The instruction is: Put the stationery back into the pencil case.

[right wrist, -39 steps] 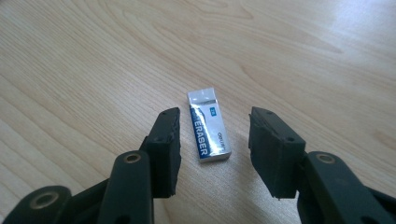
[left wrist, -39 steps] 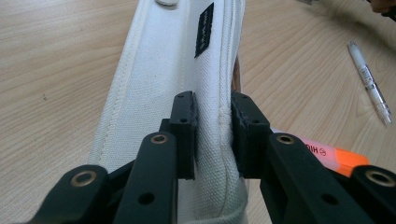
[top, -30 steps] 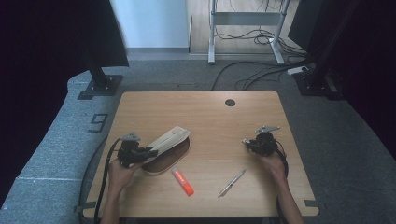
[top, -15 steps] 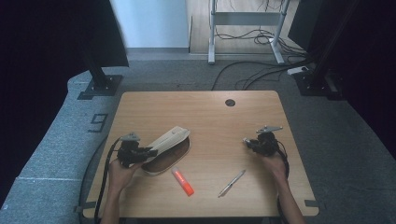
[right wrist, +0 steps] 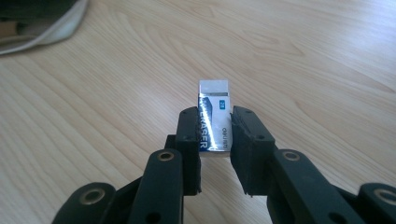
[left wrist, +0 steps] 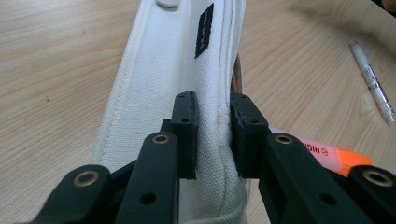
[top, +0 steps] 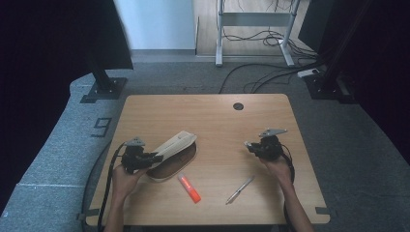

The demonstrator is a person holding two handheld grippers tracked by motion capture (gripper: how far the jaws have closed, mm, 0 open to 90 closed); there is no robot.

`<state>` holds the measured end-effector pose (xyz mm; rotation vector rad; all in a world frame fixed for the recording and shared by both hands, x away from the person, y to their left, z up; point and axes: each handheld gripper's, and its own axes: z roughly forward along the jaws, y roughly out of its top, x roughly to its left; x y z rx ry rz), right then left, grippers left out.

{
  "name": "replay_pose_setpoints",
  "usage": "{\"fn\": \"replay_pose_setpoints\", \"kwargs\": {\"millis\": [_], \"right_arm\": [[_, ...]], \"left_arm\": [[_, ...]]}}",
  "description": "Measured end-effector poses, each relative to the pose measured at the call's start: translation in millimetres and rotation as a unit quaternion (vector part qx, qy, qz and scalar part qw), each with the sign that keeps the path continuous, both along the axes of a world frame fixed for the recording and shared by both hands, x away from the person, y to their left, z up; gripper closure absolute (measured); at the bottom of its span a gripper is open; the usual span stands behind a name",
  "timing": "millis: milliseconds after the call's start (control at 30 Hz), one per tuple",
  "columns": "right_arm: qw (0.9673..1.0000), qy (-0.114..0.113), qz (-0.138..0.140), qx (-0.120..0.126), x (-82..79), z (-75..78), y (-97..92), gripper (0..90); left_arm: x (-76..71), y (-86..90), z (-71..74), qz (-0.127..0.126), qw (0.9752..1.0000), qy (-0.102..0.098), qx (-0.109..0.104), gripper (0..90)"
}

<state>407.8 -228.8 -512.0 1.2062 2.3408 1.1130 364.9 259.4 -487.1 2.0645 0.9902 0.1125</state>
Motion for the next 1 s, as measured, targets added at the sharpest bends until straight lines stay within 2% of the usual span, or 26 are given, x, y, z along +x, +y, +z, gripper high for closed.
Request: {"fn": "replay_pose_setpoints", "kwargs": {"millis": [400, 767, 1000], "right_arm": [[0.9995, -0.002, 0.032, 0.006, 1.8, 6.1, 28.8, 71.5], [0.9977, -0.002, 0.068, 0.002, 3.5, 9.1, 62.5, 71.5], [0.9967, -0.003, 0.081, 0.0, 4.8, 10.7, 77.1, 71.5]], "left_arm": [[-0.5, 0.7, 0.6, 0.001, 1.0, -0.002, -0.001, 73.7], [-0.5, 1.1, 0.9, 0.001, 1.0, -0.002, -0.003, 73.8], [-0.6, 1.2, 0.9, 0.001, 1.0, -0.002, -0.004, 73.7]]}}
